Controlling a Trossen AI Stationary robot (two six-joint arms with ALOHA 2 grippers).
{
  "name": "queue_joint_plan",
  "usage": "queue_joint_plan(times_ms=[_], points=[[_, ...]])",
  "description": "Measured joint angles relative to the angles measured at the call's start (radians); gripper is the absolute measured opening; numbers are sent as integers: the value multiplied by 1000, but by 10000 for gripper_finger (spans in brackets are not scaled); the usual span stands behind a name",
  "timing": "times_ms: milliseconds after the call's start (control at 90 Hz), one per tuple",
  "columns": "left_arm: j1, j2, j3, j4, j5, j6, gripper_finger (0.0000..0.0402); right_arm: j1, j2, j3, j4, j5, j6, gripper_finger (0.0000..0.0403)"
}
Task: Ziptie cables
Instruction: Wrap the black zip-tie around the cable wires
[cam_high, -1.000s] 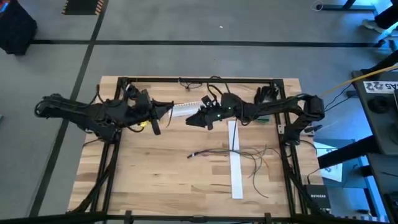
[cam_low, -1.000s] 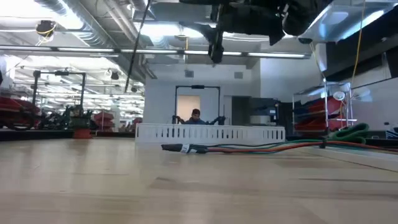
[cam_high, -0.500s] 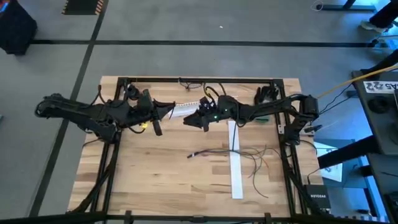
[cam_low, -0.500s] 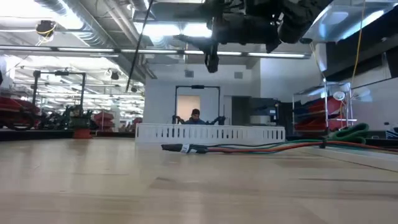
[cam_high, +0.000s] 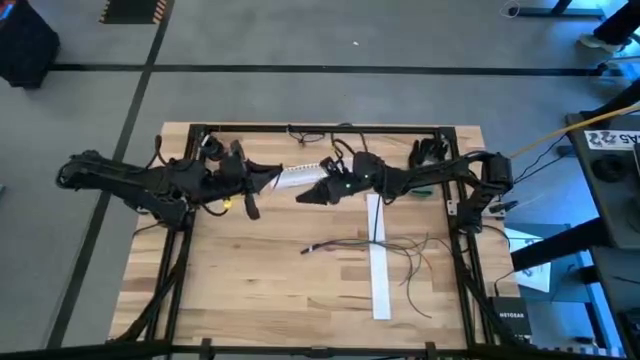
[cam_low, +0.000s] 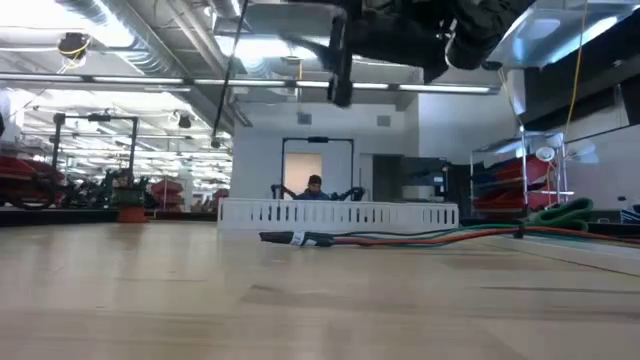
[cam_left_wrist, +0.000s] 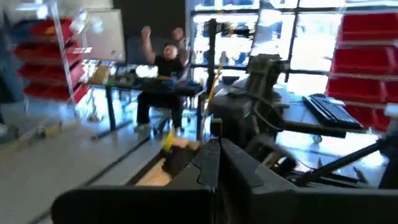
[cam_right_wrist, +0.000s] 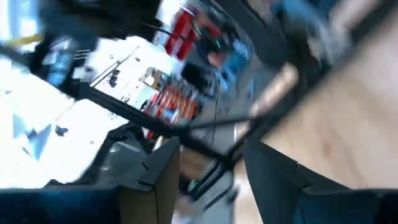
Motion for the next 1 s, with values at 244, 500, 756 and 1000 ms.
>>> queue_joint_plan(times_ms=[244,500,756,1000], points=[[-38,33,0,31,66,227,0,-45,0,0,3,82,191,169],[-65,100,0,112,89,369,0,-72,52,16,7,42,420,169],[-79,128,0,145,113,402,0,-73,187,146,6,-31,537,169],[-80,128,0,138,113,404,0,-72,271,263,6,-94,542,169]])
